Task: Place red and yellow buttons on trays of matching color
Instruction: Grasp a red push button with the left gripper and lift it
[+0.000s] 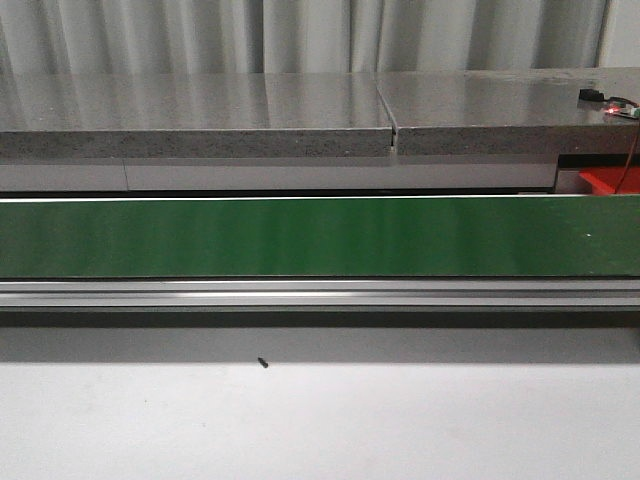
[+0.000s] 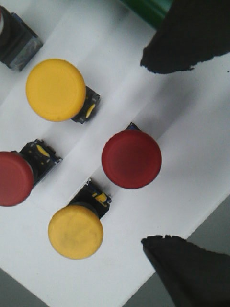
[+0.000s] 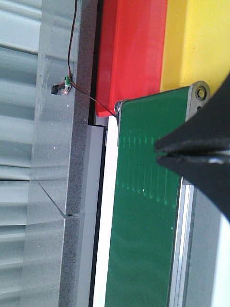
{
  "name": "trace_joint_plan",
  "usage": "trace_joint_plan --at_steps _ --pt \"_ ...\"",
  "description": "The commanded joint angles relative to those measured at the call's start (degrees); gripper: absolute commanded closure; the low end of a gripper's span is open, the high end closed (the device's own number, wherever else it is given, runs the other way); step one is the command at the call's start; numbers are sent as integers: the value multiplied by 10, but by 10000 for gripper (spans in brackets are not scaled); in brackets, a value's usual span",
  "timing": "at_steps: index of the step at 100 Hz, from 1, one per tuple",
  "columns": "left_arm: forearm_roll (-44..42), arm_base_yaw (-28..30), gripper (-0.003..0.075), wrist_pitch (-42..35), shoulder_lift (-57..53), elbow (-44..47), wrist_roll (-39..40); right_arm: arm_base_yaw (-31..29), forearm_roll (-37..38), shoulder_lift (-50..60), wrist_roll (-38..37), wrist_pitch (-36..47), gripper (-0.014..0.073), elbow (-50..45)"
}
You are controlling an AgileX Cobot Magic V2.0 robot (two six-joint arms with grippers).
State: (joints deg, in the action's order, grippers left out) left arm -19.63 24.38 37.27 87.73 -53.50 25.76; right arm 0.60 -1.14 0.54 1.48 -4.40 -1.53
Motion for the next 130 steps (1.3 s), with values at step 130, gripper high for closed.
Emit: trace_joint_plan --at_steps 130 --pt "-18 0 192 -38 60 -44 -4 -2 5 11 0 44 662 9"
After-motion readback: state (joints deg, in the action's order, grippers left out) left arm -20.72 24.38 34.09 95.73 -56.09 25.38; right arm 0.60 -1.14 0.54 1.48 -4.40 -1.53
